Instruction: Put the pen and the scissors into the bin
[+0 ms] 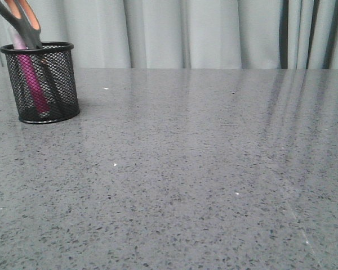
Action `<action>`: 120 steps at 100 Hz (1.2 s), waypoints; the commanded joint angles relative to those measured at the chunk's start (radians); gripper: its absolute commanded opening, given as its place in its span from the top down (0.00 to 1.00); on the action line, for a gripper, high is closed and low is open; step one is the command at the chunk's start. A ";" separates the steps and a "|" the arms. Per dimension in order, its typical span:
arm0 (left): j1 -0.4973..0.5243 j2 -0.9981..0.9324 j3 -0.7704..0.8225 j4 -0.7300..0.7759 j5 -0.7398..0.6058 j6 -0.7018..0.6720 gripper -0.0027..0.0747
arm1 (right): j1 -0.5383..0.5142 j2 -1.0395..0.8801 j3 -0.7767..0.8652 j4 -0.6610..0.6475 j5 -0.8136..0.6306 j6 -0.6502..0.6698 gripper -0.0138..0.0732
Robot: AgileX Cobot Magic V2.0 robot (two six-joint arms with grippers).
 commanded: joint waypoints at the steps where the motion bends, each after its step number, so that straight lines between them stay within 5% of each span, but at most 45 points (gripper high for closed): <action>1: 0.004 -0.021 0.000 -0.011 -0.001 -0.010 0.99 | -0.007 -0.092 0.012 -0.003 -0.002 -0.008 0.91; 120: 0.004 -0.026 0.002 -0.003 0.025 -0.010 0.99 | -0.007 -0.189 0.024 -0.003 0.017 -0.008 0.91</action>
